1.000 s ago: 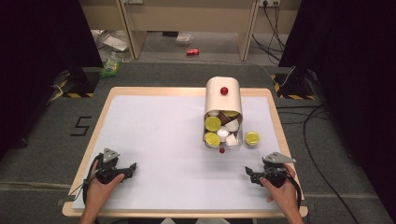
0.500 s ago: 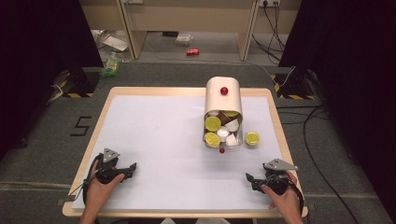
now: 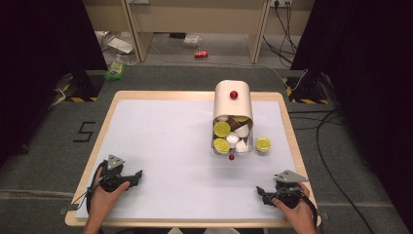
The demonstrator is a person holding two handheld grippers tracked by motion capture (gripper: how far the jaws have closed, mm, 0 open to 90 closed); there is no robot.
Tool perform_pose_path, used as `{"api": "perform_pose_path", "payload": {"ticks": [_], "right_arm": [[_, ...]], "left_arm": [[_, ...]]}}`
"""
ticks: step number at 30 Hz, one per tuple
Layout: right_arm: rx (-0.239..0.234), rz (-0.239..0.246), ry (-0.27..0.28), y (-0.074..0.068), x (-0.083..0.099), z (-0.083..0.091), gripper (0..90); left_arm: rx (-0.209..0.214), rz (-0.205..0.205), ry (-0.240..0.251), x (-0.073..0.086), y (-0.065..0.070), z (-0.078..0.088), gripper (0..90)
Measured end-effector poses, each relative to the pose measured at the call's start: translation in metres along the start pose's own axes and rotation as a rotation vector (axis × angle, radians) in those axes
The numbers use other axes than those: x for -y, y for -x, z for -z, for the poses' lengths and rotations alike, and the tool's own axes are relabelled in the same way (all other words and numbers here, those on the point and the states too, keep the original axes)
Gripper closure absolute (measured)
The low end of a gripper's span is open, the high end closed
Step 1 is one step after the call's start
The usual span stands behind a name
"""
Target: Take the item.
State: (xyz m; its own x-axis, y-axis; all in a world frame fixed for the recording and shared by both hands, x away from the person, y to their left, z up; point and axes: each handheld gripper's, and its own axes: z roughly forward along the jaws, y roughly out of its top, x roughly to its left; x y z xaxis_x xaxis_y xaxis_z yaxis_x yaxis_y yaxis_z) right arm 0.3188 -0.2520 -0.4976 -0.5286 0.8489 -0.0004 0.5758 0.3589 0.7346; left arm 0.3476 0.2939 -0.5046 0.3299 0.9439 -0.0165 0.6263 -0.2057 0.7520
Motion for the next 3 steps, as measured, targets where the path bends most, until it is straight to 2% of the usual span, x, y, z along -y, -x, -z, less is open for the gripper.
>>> {"api": "perform_pose_path", "payload": {"ticks": [3], "right_arm": [[0.001, 0.003, -0.002, -0.0003, -0.0002, -0.0001, 15.9]], "left_arm": [[0.0, 0.0, 0.0, 0.0, 0.0, 0.0, 13.6]]}}
